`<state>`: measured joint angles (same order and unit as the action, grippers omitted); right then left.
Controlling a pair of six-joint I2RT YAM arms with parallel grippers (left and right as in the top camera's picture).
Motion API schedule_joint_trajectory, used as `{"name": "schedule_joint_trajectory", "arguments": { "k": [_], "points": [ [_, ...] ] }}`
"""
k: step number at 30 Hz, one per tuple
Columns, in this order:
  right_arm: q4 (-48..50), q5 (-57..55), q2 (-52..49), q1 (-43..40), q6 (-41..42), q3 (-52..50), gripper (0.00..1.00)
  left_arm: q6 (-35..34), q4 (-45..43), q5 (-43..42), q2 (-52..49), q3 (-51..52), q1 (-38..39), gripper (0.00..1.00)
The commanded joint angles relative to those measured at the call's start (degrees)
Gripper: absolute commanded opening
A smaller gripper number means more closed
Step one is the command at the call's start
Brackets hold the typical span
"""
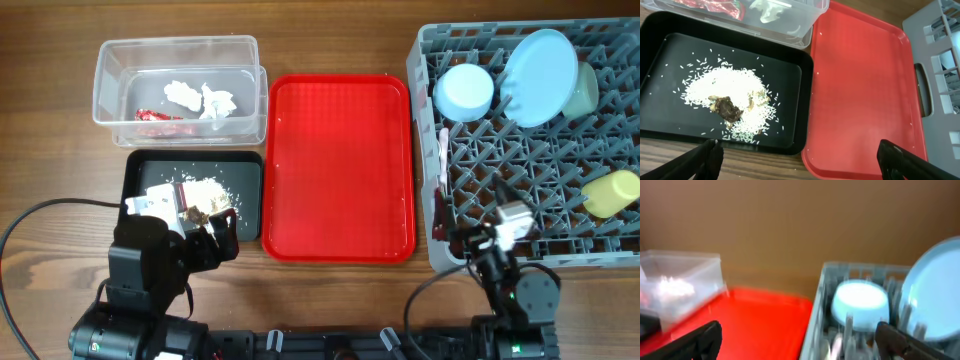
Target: Sort waste into correct bins and load items into the dishwasher rack
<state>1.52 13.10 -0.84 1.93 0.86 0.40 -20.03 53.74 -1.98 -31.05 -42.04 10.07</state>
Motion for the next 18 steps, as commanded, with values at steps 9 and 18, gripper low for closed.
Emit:
{"name": "schedule_joint_trajectory", "arguments": {
  "k": [9, 18],
  "points": [
    [-1.2, -7.6, 0.7, 0.1, -8.2, -0.1, 1.0, -0.1, -0.1, 0.5, 0.2, 0.2, -0.2, 1.0],
    [-1.3, -11.6, 0.6, 0.1, -5.0, -0.1, 1.0, -0.1, -0.1, 0.6, 0.2, 0.2, -0.2, 1.0]
  ]
}}
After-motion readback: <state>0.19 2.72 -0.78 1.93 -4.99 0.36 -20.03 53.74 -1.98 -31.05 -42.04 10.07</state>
